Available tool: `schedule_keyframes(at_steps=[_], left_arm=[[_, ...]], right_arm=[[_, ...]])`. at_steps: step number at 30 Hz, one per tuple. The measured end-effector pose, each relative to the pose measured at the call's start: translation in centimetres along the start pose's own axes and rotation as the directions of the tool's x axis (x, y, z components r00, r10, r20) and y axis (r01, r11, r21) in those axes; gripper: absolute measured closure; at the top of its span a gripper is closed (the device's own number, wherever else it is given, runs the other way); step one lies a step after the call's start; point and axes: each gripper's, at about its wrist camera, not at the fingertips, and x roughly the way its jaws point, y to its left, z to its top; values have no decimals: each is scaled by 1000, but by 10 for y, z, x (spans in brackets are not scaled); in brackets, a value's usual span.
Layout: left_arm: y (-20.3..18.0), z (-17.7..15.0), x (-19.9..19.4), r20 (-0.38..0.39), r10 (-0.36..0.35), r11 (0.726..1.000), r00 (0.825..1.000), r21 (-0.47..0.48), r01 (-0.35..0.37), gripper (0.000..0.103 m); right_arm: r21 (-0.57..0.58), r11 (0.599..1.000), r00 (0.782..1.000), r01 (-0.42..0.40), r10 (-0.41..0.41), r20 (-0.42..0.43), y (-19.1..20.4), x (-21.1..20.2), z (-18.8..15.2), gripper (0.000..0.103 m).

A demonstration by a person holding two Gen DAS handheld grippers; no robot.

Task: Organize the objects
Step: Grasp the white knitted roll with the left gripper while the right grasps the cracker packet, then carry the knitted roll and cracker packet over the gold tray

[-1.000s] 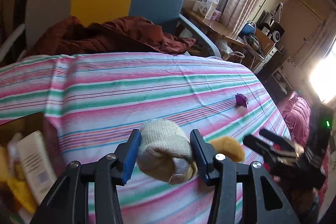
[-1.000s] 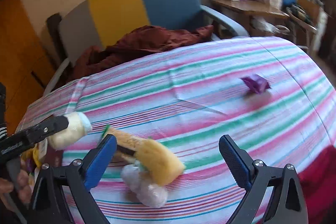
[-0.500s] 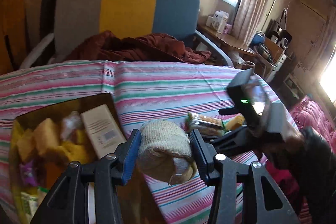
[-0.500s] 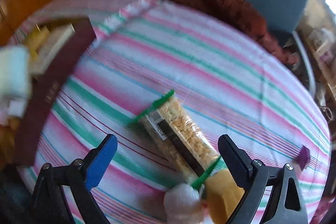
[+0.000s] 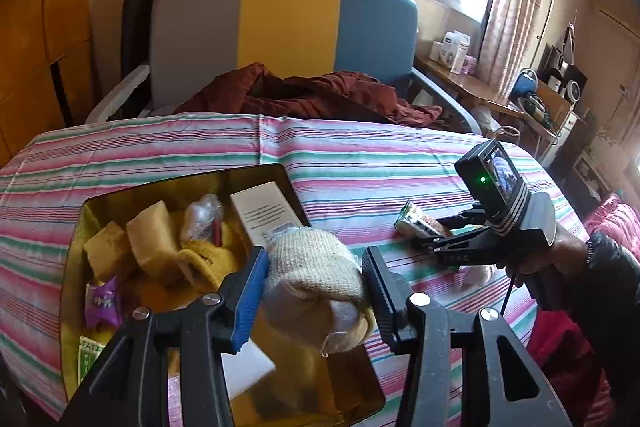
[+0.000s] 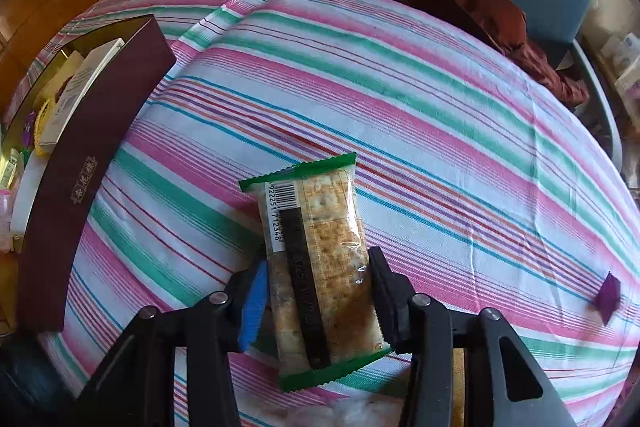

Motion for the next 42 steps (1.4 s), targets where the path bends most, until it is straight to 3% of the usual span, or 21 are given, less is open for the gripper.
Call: schedule_keyframes(at_steps=[9, 15, 33, 42], left_arm=[[10, -11, -12, 8, 13, 1000, 1000, -1, -13, 54], [13, -16, -20, 17, 18, 1000, 1000, -10, -18, 54], [22, -30, -33, 26, 22, 999, 999, -39, -21, 54], [34, -37, -40, 35, 34, 997, 999, -69, -32, 54]], right_arm=[[43, 997, 997, 66, -68, 44, 15, -13, 6, 57], [87, 995, 991, 55, -65, 120, 25, -31, 13, 57], [78, 992, 962, -100, 76, 263, 94, -78, -5, 57], [32, 987, 947, -158, 142, 287, 125, -88, -10, 57]])
